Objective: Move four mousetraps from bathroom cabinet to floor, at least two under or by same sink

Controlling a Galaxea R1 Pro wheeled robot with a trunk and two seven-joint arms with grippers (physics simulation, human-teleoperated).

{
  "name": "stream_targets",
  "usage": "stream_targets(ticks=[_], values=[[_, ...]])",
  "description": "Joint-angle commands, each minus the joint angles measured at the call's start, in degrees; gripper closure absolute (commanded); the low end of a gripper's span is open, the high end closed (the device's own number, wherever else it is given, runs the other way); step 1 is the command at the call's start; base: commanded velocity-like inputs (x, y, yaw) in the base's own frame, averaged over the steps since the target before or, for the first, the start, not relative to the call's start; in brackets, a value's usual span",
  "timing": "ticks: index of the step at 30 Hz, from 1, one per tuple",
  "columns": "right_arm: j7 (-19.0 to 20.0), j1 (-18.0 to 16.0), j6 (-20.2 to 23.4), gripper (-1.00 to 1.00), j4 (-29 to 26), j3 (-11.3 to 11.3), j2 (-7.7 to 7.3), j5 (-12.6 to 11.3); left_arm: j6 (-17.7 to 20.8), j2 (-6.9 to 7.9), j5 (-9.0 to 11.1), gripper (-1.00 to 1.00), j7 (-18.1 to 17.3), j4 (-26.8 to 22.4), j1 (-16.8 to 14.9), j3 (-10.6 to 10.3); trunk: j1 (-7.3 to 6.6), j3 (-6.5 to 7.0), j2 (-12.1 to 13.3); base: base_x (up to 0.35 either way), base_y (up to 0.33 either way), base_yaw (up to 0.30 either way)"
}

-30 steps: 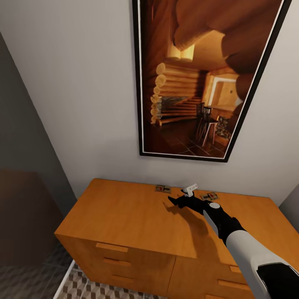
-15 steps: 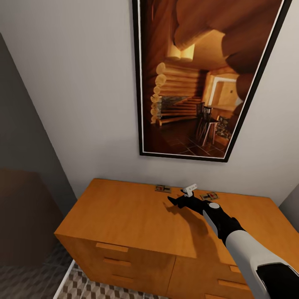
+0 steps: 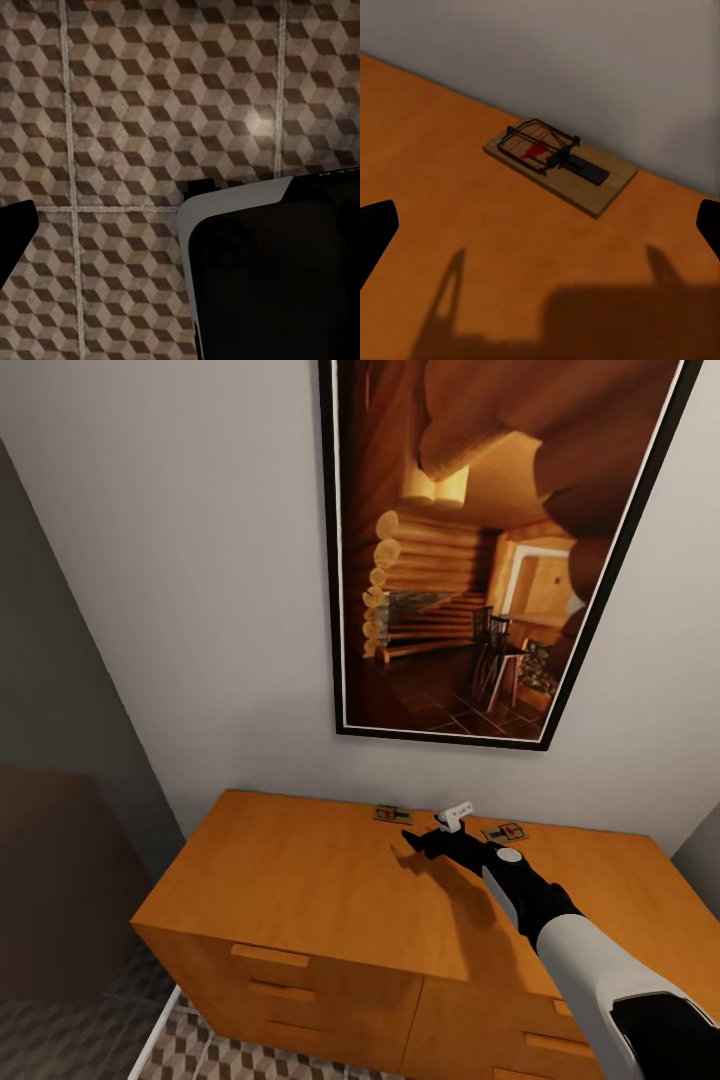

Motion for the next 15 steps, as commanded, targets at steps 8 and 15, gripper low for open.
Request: stream_targets(ticks=[8, 15], values=[[-0.84, -0.07, -0.24, -1.00, 0.06, 0.37, 0.16, -0.27, -0.35, -0.25, 0.56, -1.00, -0.23, 0.24, -0.09, -0.48, 0.03, -0.12, -0.12, 0.000, 0.000, 0.000], [-1.53, -0.07, -0.24, -1.00, 0.06, 0.36, 0.85, -0.26, -0.35, -0.28, 0.55, -1.00, -0.23, 0.24, -0.09, -0.48, 0.03, -0.12, -0.12, 0.000, 0.000, 0.000]])
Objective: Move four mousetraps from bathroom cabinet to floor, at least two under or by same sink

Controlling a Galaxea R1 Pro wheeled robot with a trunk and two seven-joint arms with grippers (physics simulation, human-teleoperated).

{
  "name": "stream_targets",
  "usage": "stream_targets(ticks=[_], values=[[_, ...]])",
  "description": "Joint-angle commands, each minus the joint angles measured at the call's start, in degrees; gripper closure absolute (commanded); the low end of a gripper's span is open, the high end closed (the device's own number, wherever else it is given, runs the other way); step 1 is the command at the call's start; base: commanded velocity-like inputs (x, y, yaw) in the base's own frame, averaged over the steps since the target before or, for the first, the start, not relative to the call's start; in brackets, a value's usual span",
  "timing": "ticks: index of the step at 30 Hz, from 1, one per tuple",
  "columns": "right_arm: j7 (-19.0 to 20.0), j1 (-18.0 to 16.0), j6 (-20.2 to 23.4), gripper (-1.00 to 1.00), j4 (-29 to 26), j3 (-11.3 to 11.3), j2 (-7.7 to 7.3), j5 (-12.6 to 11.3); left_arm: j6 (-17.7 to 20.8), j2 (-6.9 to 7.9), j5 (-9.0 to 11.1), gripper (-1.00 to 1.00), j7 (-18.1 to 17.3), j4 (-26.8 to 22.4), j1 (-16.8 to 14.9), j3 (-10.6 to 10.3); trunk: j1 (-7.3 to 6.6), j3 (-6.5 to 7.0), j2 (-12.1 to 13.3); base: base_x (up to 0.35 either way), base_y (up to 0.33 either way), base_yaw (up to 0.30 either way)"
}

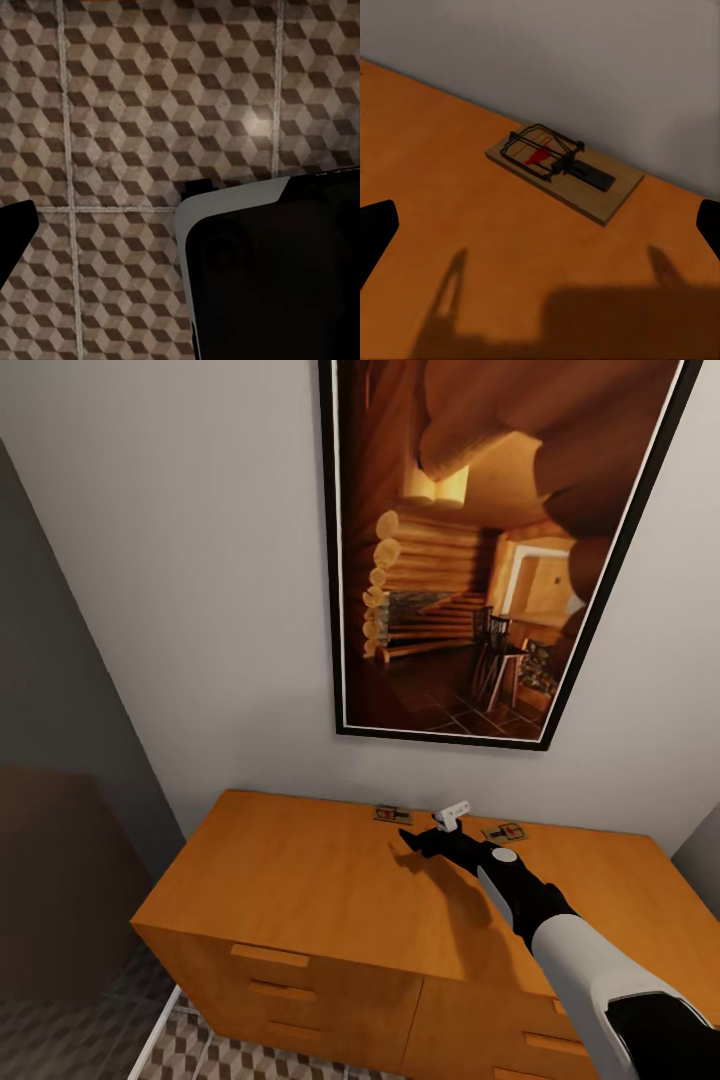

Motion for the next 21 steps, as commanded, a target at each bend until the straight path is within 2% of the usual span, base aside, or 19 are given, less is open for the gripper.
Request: stream_targets(ticks=[1, 21], values=[[-0.12, -0.06, -0.23, -1.00, 0.06, 0.35, 0.01, -0.27, -0.35, -0.04, 0.55, -1.00, -0.23, 0.22, -0.09, -0.48, 0.03, -0.12, -0.12, 0.000, 0.000, 0.000], [-0.40, -0.07, -0.15, -1.00, 0.06, 0.38, 0.33, -0.29, -0.35, -0.05, 0.58, -1.00, -0.23, 0.22, -0.09, -0.48, 0.03, -0.12, -0.12, 0.000, 0.000, 0.000]])
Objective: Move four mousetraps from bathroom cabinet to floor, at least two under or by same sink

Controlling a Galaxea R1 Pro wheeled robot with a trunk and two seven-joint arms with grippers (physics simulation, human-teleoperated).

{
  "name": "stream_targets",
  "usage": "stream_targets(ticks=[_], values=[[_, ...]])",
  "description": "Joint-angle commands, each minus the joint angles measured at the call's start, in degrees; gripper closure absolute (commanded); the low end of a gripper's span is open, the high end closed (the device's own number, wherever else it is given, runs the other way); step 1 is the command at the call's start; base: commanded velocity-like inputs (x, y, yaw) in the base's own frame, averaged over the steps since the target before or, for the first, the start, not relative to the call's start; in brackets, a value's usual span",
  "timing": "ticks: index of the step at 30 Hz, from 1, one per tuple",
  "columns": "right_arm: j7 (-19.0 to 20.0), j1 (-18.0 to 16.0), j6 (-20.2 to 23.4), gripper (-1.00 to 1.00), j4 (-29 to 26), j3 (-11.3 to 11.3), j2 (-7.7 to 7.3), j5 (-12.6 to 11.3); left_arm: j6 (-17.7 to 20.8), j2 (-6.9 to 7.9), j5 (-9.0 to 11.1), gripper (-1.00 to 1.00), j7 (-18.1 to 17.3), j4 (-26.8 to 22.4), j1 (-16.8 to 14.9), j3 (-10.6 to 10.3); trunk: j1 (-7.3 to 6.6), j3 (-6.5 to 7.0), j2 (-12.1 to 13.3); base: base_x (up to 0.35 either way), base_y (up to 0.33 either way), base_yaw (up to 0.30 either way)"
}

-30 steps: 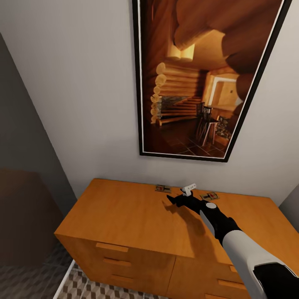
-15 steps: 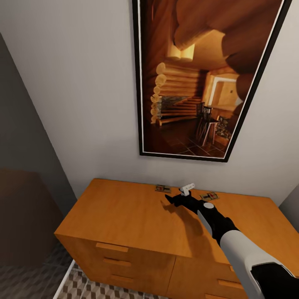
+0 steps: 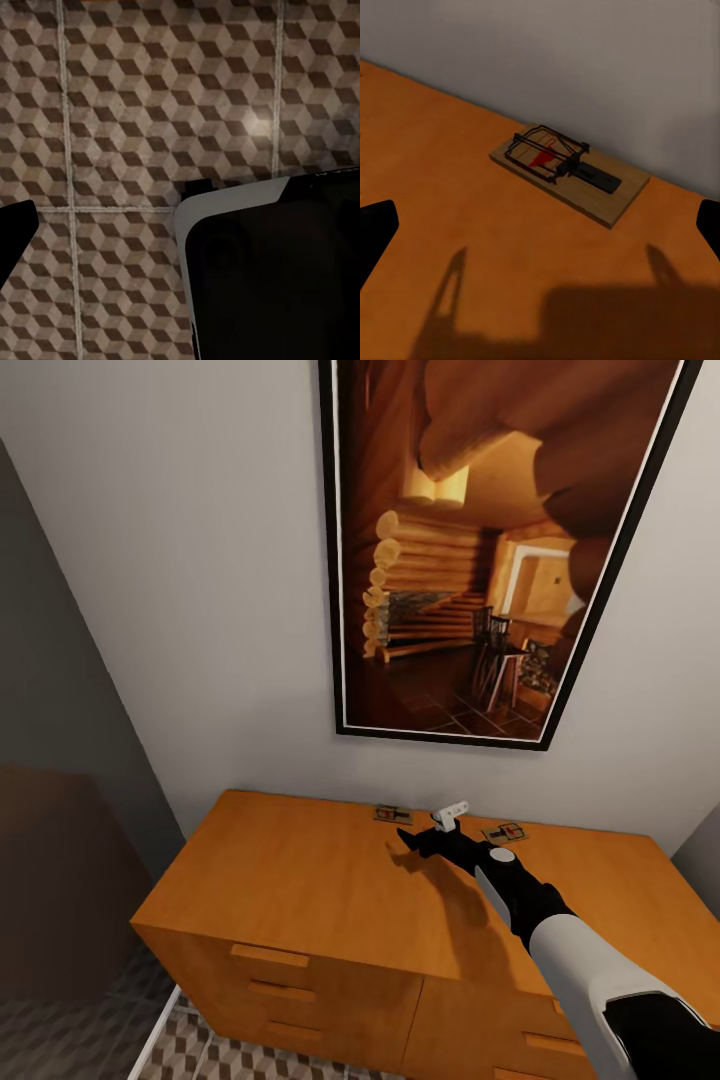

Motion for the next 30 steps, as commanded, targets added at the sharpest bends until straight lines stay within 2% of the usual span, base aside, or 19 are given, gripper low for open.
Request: stream_targets(ticks=[1, 15, 30], values=[[-0.02, -0.06, -0.23, -1.00, 0.06, 0.34, -0.07, -0.27, -0.35, -0.04, 0.55, -1.00, -0.23, 0.22, -0.09, -0.48, 0.03, -0.12, -0.12, 0.000, 0.000, 0.000], [-0.02, -0.08, -0.23, -1.00, 0.06, 0.34, -0.02, 0.21, -0.37, -0.04, 0.53, -1.00, -0.23, 0.22, -0.09, -0.48, 0.03, -0.12, -0.12, 0.004, 0.000, 0.000], [0.07, -0.08, -0.29, -1.00, 0.06, 0.34, -0.07, 0.35, -0.35, -0.04, 0.53, -1.00, -0.23, 0.22, -0.09, -0.48, 0.03, -0.12, -0.12, 0.095, 0.045, 0.000]])
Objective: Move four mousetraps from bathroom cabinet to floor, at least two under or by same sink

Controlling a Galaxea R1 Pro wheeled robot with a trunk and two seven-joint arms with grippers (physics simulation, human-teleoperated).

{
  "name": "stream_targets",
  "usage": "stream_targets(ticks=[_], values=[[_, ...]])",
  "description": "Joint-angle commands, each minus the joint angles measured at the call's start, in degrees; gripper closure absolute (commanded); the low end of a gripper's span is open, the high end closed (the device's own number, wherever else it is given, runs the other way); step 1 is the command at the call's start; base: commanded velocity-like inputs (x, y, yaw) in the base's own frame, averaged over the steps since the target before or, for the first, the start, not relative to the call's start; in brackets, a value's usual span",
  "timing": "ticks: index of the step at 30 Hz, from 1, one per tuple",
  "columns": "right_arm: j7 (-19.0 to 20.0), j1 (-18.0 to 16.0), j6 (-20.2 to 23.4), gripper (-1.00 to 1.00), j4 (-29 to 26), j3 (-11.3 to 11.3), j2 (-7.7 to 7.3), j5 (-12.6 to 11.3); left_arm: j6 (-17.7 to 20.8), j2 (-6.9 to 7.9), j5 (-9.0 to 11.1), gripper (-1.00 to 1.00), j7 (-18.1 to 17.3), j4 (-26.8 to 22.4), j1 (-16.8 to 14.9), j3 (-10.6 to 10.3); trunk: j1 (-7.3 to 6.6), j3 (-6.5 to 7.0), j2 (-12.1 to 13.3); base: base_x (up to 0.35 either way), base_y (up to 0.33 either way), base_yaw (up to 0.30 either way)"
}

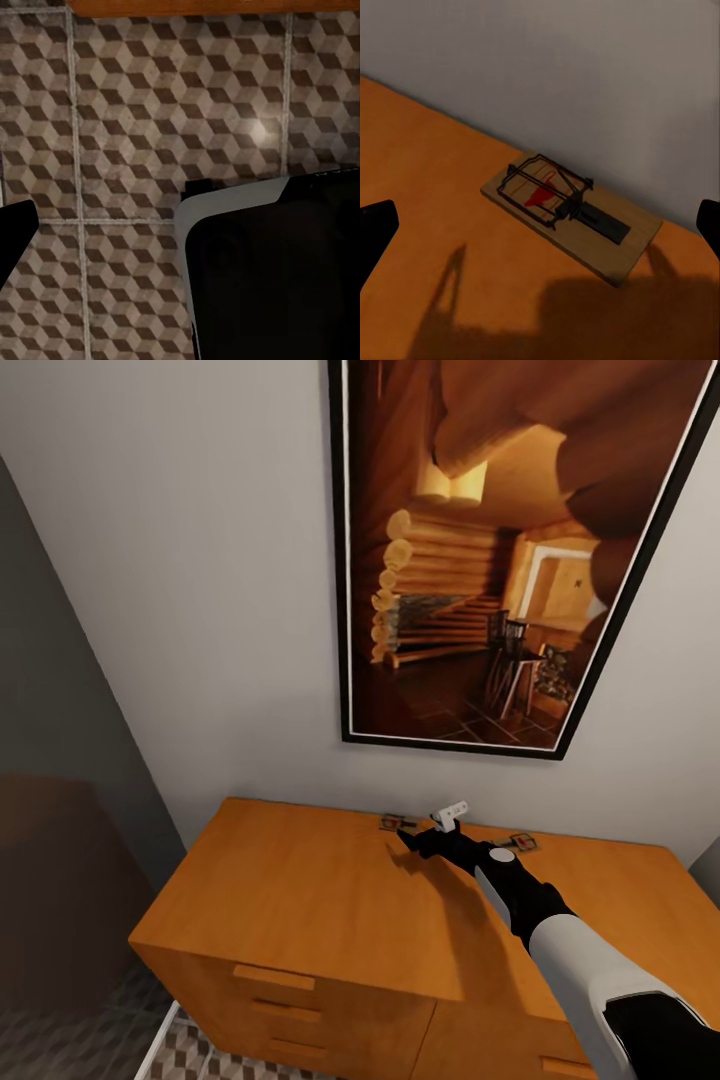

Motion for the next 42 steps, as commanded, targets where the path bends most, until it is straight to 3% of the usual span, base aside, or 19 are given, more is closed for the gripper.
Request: stream_targets(ticks=[1, 42], values=[[0.00, -0.06, -0.25, -1.00, 0.05, 0.32, -0.07, -0.21, -0.35, -0.04, 0.56, -1.00, -0.23, 0.22, -0.09, -0.48, 0.04, -0.12, -0.12, 0.021, 0.011, 0.000], [0.56, -0.05, -0.35, -1.00, 0.02, 0.32, -0.07, -0.21, -0.35, -0.04, 0.57, -1.00, -0.23, 0.22, -0.09, -0.48, 0.04, -0.12, -0.12, 0.002, 0.001, 0.000]])
